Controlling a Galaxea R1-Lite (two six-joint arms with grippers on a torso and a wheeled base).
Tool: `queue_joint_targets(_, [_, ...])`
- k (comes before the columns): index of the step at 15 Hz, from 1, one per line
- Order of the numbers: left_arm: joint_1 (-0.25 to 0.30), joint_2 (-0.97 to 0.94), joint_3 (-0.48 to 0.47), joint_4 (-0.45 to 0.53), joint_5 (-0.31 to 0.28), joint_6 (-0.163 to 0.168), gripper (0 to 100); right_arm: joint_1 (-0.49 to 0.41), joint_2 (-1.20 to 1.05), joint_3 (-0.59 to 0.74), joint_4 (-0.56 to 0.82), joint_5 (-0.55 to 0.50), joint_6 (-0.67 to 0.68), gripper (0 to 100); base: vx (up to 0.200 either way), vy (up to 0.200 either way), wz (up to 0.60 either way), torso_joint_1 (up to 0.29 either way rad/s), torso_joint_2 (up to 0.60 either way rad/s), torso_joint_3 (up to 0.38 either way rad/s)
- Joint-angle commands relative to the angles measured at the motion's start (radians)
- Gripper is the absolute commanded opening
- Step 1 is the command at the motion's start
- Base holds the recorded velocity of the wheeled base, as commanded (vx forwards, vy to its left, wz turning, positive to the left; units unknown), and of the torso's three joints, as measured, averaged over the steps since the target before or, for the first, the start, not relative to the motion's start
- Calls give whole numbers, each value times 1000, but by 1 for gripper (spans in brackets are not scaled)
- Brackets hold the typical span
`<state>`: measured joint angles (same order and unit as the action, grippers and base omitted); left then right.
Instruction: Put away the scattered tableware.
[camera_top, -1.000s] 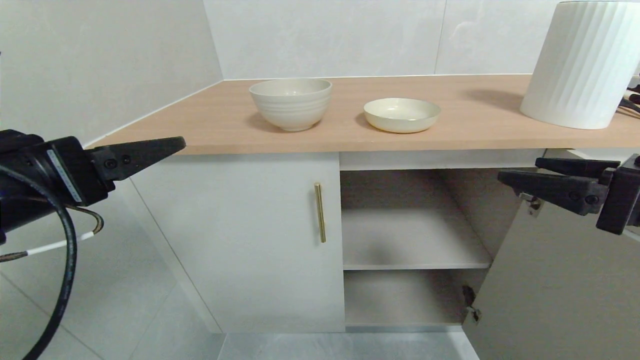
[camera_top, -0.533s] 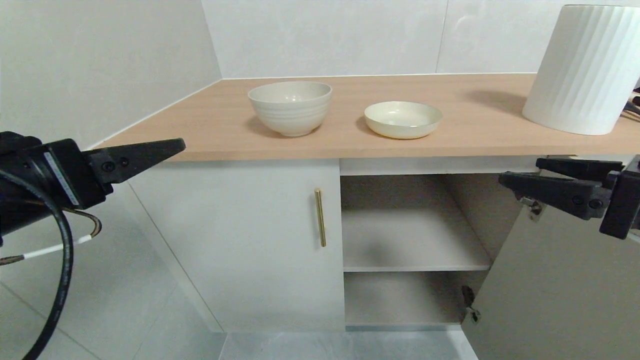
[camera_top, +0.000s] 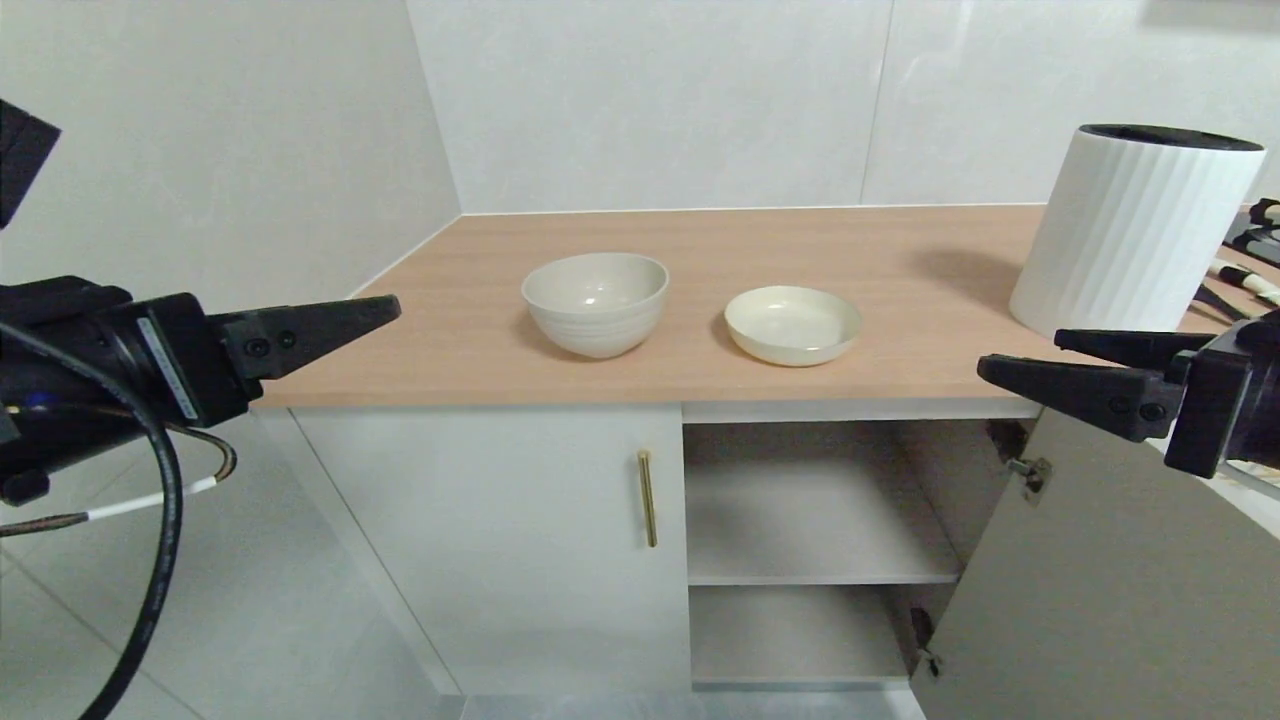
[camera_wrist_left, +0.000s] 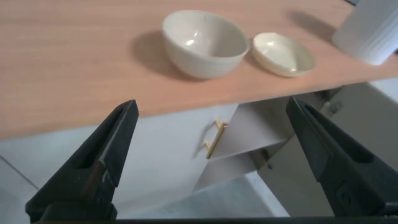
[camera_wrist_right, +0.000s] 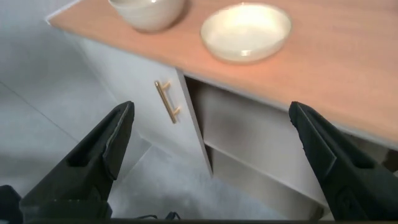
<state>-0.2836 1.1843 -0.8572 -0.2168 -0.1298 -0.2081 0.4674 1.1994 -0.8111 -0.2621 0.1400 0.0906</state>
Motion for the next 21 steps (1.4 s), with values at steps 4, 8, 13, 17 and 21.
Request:
queue_joint_targets(4, [-2, 21, -3, 1, -44, -36, 100, 0, 16, 0, 0, 1, 0, 100, 0, 0, 0, 187, -474, -294])
queue_joint_targets(8, [-2, 31, -3, 2, -59, -48, 100, 0, 25, -2, -3, 0, 0, 100, 0, 0, 0, 198, -483, -286])
queue_joint_targets(13, [3, 87, -95, 99, -51, -56, 100, -3, 92, -40, -19, -13, 1, 100, 0, 0, 0, 97, -234, -130])
queue_joint_targets(17, [18, 288, -232, 166, -1, -83, 100, -3, 266, -151, 29, -143, 15, 100, 0, 0, 0, 0, 0, 0])
queue_joint_targets(21, [8, 546, -367, 182, 242, -85, 100, -3, 384, -221, 35, -211, 93, 100, 0, 0, 0, 0, 0, 0])
